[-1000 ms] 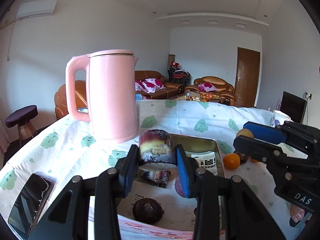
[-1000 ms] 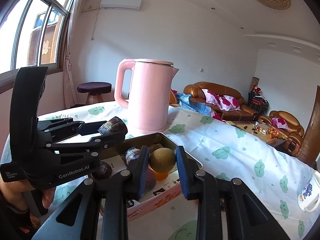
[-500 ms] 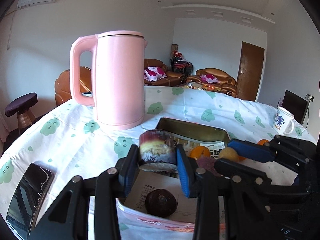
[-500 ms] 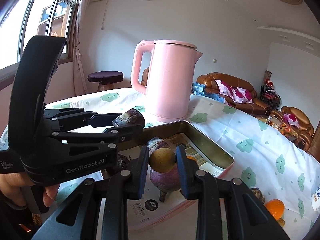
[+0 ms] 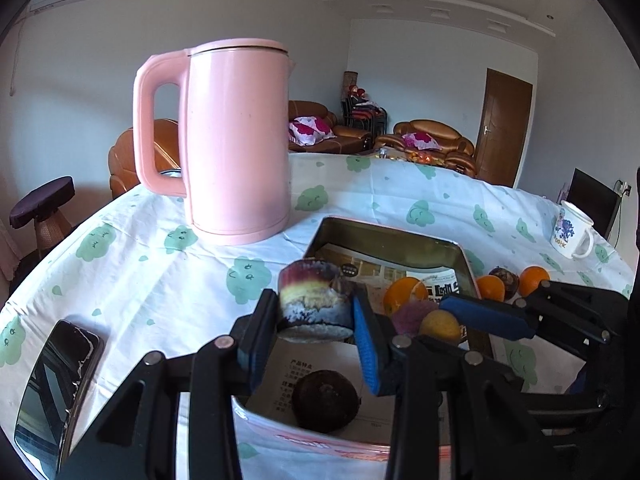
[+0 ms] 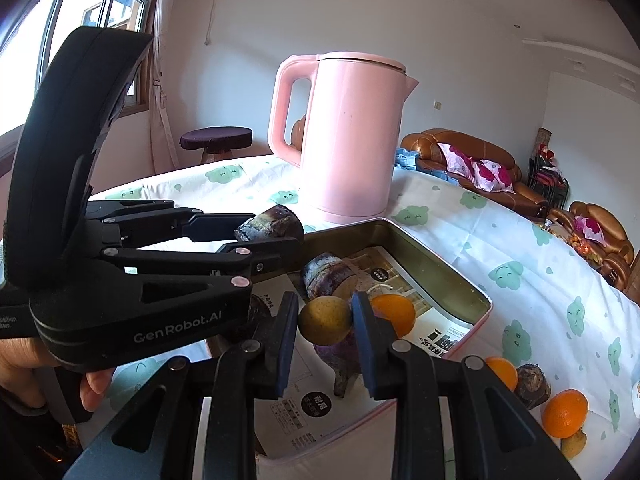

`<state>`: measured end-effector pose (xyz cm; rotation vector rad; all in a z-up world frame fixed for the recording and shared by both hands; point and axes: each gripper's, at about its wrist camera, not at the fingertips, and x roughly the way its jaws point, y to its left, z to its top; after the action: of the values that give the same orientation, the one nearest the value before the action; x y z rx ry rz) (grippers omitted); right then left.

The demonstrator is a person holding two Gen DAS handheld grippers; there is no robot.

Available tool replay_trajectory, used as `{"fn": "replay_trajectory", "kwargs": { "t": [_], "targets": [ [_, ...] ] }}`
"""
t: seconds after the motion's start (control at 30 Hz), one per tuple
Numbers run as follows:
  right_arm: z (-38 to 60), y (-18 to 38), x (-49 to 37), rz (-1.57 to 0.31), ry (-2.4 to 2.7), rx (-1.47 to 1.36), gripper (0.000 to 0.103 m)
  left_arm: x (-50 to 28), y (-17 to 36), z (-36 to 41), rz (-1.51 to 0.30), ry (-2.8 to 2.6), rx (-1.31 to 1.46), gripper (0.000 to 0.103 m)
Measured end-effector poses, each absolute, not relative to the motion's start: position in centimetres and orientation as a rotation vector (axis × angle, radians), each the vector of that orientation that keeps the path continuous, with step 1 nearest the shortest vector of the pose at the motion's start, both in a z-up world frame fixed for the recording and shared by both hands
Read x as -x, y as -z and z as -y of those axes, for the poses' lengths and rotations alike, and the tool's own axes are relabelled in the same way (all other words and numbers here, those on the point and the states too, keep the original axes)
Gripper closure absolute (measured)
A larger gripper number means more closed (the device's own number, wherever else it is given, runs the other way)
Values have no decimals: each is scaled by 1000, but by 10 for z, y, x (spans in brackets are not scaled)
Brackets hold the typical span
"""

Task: Organize fruits
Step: 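Lower both items into the tin box and open both tools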

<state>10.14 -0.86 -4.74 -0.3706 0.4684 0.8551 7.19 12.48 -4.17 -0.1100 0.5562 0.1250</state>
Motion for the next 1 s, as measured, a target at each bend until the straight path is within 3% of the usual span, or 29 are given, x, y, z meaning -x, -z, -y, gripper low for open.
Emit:
{"fn": "replay_trajectory", "kwargs": {
  "t": [0.43,0.53,0.6,0.67,1.0],
  "targets": [
    [5,50,-103,-495,-860,388,73,-72,42,-121,-560,-133,87,62],
    [4,52,-103,-502,-855,399,67,-70,41,-121,-549,-140,84,54],
    [5,51,-101,-488,-847,398,51,-67,39,-120,-533,-151,82,38],
    [10,48,-98,-463,-842,382,47,-64,37,-121,-513,-157,92,30],
    [60,35,-109,-436,-765,347,47,-59,28,-110,-454,-155,122,18]
  ]
}}
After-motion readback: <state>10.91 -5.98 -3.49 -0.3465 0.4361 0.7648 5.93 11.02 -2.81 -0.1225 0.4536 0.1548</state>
